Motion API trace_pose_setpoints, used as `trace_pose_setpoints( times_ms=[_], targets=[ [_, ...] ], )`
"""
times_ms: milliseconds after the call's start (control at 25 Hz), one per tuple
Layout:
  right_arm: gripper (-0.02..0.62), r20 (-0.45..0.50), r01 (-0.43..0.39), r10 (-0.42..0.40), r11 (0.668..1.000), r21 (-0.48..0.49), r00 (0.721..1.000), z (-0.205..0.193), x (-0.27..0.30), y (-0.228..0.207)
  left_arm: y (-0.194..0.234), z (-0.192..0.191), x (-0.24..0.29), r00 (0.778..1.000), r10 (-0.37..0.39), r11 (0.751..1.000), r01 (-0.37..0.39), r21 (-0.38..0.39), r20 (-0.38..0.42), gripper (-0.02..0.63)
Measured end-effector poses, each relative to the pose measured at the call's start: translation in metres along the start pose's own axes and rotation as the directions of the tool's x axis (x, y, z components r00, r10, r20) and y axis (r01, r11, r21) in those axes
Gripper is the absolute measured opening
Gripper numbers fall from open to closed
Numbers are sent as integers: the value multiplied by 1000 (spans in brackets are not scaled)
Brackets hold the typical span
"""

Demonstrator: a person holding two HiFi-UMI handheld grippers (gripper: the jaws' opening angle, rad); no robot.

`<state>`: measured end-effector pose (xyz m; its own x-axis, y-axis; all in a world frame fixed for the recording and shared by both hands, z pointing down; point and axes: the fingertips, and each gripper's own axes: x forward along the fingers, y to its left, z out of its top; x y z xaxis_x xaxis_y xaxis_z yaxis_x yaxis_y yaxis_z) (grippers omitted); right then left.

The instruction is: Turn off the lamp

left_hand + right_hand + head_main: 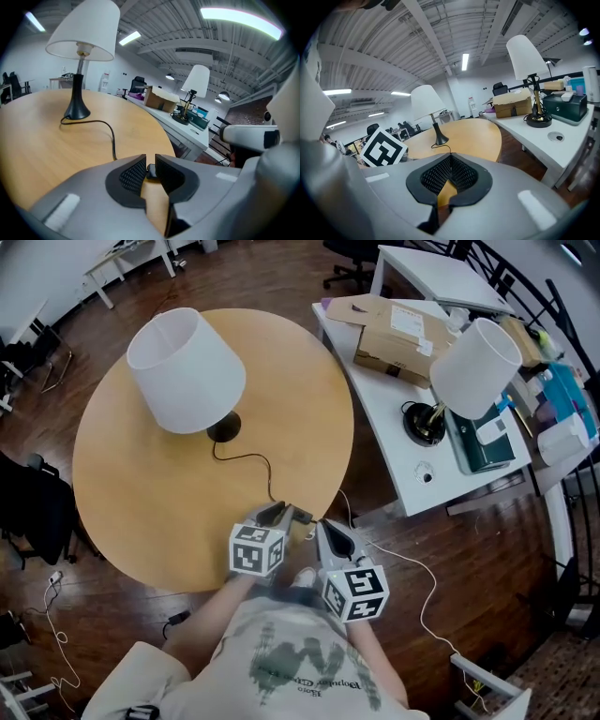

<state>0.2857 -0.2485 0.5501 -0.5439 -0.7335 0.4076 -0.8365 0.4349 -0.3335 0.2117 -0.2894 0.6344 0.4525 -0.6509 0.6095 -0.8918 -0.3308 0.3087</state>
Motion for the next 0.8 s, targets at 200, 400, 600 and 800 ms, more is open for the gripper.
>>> trace_pose_setpoints(
  times_ms=[200,400,600,800],
  targets=[
    [0,28,-38,38,999,-17,999,12,2,16,2,22,-34,996,28,999,-32,44,85,56],
    [0,39,-71,72,997,-33,997,14,5,44,7,33,-72,986,27,997,-37,61,163,33],
    [0,40,-118,122,990,-72,992,11,3,95,14,35,-125,972,17,998,-30,52,234,31],
    [0,53,-144,150,983,-113,987,10,-10,142,14,36,-182,952,5,999,-18,40,307,18]
  ],
)
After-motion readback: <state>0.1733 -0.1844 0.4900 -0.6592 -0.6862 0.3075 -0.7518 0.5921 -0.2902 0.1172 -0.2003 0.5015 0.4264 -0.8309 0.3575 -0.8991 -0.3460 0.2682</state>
